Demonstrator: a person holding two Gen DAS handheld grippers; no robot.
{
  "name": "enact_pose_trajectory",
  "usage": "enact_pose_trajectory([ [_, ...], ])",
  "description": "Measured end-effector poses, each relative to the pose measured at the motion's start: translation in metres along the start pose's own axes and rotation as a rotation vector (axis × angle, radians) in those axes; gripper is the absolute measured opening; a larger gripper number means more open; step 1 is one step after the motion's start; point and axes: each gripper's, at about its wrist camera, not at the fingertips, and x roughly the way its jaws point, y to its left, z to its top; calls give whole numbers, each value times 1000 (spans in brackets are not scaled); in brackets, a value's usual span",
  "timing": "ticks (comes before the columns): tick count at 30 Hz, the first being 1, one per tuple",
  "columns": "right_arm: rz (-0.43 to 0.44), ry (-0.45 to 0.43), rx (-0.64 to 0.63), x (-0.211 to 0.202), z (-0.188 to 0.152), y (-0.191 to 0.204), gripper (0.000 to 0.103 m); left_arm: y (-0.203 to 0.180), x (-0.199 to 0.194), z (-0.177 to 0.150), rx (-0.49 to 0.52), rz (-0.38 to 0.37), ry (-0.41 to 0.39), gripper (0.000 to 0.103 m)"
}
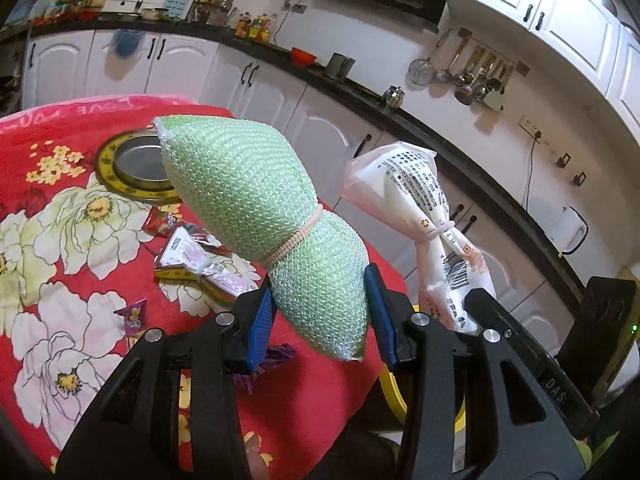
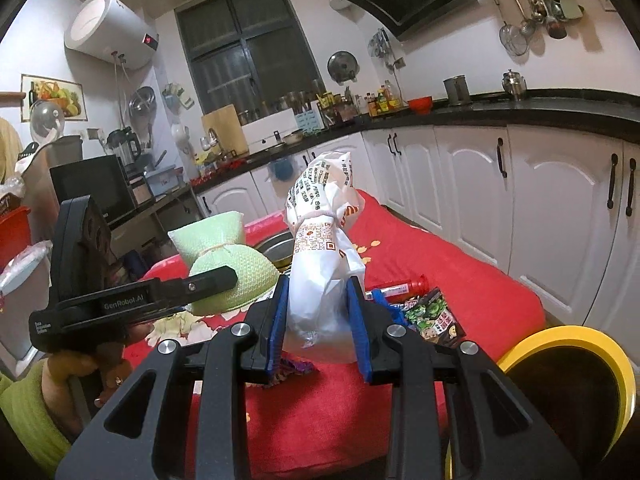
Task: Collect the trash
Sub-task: 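Lift the green sponge and white bag and carry them over the bin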
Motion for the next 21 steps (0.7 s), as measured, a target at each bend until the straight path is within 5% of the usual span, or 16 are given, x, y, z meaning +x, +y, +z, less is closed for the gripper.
enact_pose_trajectory([
  [21, -77, -77, 18, -49, 2, -26, 27, -44, -3, -16, 115, -90, -1, 35],
])
